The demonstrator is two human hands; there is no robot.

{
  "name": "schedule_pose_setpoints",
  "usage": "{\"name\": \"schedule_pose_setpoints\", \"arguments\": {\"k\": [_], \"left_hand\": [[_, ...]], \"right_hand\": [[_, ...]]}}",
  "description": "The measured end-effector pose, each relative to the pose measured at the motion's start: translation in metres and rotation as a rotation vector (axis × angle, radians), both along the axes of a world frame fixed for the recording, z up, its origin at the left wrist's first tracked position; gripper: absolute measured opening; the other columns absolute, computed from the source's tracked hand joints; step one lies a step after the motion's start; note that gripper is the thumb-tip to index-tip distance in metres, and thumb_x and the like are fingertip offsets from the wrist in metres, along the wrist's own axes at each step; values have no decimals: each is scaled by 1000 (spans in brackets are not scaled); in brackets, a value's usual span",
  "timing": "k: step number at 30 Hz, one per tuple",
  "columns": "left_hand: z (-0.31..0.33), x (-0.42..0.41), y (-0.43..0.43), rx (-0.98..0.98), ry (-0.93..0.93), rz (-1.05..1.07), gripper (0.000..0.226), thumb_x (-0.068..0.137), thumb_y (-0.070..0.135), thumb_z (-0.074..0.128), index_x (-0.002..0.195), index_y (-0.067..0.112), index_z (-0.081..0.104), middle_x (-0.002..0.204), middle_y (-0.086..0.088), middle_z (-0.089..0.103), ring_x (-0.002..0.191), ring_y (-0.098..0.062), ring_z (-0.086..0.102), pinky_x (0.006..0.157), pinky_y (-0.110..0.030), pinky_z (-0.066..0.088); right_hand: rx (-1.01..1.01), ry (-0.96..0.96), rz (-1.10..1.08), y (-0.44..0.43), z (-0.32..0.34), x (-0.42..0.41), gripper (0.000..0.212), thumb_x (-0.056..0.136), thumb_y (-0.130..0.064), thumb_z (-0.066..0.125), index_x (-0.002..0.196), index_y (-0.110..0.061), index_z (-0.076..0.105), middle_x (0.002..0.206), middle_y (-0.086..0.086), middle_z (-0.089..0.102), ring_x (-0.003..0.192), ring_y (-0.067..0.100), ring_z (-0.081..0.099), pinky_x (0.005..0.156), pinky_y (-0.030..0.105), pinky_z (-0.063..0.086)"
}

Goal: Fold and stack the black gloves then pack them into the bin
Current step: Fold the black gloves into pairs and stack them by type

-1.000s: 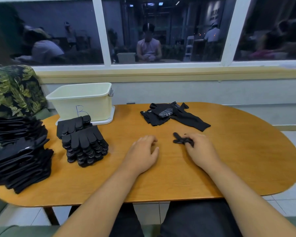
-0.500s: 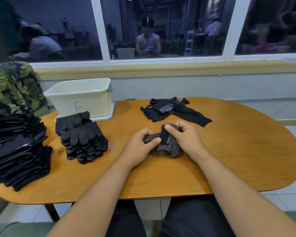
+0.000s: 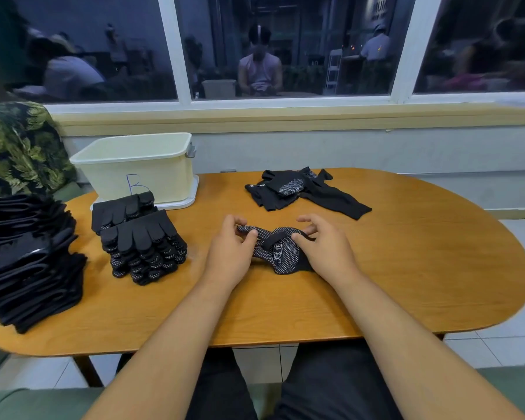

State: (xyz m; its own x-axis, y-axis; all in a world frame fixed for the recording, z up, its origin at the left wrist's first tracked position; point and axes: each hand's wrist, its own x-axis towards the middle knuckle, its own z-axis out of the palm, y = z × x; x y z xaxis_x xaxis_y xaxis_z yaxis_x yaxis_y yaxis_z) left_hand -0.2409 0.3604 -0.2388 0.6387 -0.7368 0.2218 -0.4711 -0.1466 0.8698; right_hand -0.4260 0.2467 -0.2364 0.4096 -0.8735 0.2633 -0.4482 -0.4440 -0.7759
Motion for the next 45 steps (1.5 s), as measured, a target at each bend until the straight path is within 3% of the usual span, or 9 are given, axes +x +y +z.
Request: {"name": "schedule_pose_setpoints", "arguments": {"k": [5, 10, 13, 16, 21, 26, 34, 39, 45], "left_hand": [[-4, -3, 2, 30, -469, 67, 29, 100, 46, 61, 124, 31, 59, 124, 8, 53, 120, -15, 48, 95, -36, 47], [-6, -13, 0, 135, -752, -101, 33, 94, 58, 61, 120, 36, 64, 129, 13, 56, 131, -14, 43, 113, -39, 34], [-2, -9, 2, 189, -632, 2, 20, 97, 34, 61, 117, 32, 63, 123, 11, 59, 126, -18, 49, 111, -39, 37], [1, -3, 6, 201, -475, 145, 24, 97, 19, 59, 119, 28, 60, 122, 8, 58, 123, -19, 48, 105, -41, 41], [1, -8, 6, 26, -588, -22, 13, 102, 30, 58, 112, 31, 66, 113, 14, 58, 114, -12, 48, 95, -36, 42], [-6, -15, 1, 234, -722, -210, 31, 103, 60, 48, 117, 37, 65, 114, 18, 57, 110, -10, 48, 97, -36, 40], [-7, -6, 0, 114, -523, -101, 23, 106, 19, 51, 119, 30, 66, 119, 14, 64, 117, -12, 53, 104, -41, 46], [-4, -18, 0, 349, -642, -332, 59, 107, 61, 40, 158, 32, 45, 165, 12, 41, 156, -12, 30, 129, -43, 23], [-1, -15, 1, 453, -638, -396, 63, 108, 58, 38, 166, 35, 29, 176, 12, 19, 163, -10, 7, 133, -47, 6]], "right_hand": [[-172, 172, -45, 2, -3, -1, 30, 100, -38, 71, 129, -43, 66, 110, -19, 67, 104, 9, 63, 72, 29, 51], [-365, 351, 34, 2, -6, -3, 30, 104, -22, 62, 127, -40, 71, 126, -17, 62, 124, 15, 48, 100, 42, 45], [-345, 387, 149, 0, -9, -3, 42, 101, -8, 56, 123, -36, 77, 128, -16, 68, 122, 15, 52, 106, 48, 45], [-297, 392, 148, 3, -6, -6, 36, 104, -23, 53, 130, -35, 75, 135, -15, 68, 128, 12, 52, 113, 46, 44], [-243, 286, 111, 11, 1, -11, 40, 102, -27, 53, 138, -34, 69, 136, -18, 66, 132, 10, 47, 112, 40, 45], [-213, 236, 54, 6, -3, -20, 30, 89, -8, 60, 92, -33, 76, 98, -22, 66, 105, 10, 53, 93, 39, 53], [-101, 99, 177, 15, 1, -18, 23, 98, -19, 59, 95, -36, 75, 88, -21, 77, 64, 6, 61, 68, 31, 57], [-73, 85, 56, 6, -3, -17, 22, 102, -24, 59, 100, -37, 76, 92, -18, 76, 80, 2, 67, 80, 35, 59], [-11, 45, 43, -13, 2, -9, 20, 104, -25, 63, 102, -39, 77, 99, -18, 73, 86, 5, 69, 80, 35, 59]]}}
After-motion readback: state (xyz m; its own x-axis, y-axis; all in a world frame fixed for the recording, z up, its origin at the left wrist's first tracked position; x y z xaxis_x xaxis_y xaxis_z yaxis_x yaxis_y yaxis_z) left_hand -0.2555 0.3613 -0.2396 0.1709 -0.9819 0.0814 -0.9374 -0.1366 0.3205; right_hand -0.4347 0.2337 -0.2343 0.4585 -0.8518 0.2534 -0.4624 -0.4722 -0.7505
